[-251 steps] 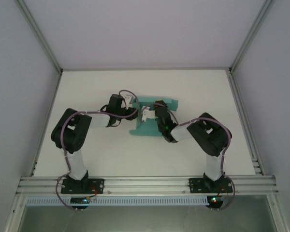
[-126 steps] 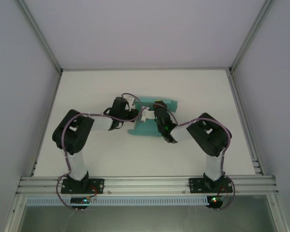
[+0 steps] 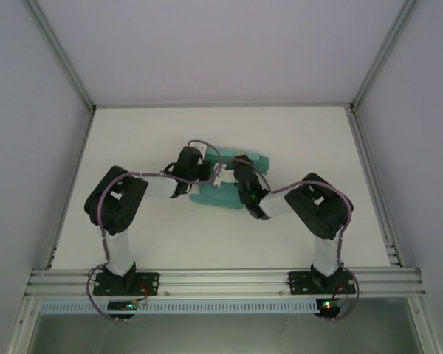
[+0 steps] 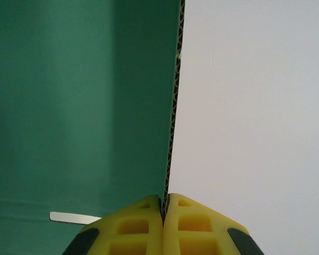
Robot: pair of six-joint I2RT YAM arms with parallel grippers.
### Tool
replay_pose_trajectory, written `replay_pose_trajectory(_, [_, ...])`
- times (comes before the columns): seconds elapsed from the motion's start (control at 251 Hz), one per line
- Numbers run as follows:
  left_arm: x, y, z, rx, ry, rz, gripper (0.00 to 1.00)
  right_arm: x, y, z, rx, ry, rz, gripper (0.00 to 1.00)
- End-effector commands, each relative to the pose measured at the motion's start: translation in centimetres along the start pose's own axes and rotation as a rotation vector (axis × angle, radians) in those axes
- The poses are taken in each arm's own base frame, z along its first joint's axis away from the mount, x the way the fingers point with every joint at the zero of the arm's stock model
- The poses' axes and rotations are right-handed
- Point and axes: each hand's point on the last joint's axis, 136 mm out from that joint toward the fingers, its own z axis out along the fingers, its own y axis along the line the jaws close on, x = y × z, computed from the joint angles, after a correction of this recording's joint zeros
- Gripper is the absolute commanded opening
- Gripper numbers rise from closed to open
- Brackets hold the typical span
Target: Assemble paper box
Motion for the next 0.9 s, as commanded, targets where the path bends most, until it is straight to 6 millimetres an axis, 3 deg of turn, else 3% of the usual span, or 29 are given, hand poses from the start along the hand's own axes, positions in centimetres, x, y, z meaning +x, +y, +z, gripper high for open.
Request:
replay_pose_trajectory(0.0, [-3.1, 0.4, 0.3, -0.067, -0.117, -0.032, 0.00, -0.7, 2.1, -0.6, -0.079, -0.035, -0.016, 0.00])
replay_pose_trajectory(0.144, [-2.6, 2.1, 0.5, -0.170, -0.122, -0.040, 0.00, -0.4, 2.4, -0.7, -0.085, -0.025, -0.010, 0.00])
replay_pose_trajectory(0.259, [-1.8, 2.0, 0.5, -0.162, -0.099, -0.002, 0.00, -0.2, 2.5, -0.7, -0.093, -0.022, 0.002, 0.00])
replay_pose_trajectory(0.395, [-1.9, 1.3, -0.1, -0.100, -0.115, 0.021, 0.20, -0.1, 2.5, -0.6, -0.094, -0.024, 0.006, 0.00])
replay_pose_trajectory(0.619, [-3.2, 0.8, -0.7, -0.067, -0.164, 0.045, 0.23, -0.1, 2.6, -0.7, -0.098, -0.029, 0.008, 0.00])
replay_pose_trajectory(0.758, [-3.5, 0.3, 0.2, -0.030, -0.139, 0.042, 0.18, -0.2, 3.0, -0.8, -0.120, -0.044, 0.018, 0.00])
replay_pose_trajectory(0.83, [-3.8, 0.2, 0.4, -0.025, -0.138, 0.039, 0.01, -0.3, 3.1, -0.9, -0.127, -0.050, 0.032, 0.00])
replay_pose_trajectory(0.894, [-3.8, 0.1, 0.4, -0.025, -0.141, 0.039, 0.00, -0.1, 2.6, -0.9, -0.124, -0.042, 0.069, 0.01])
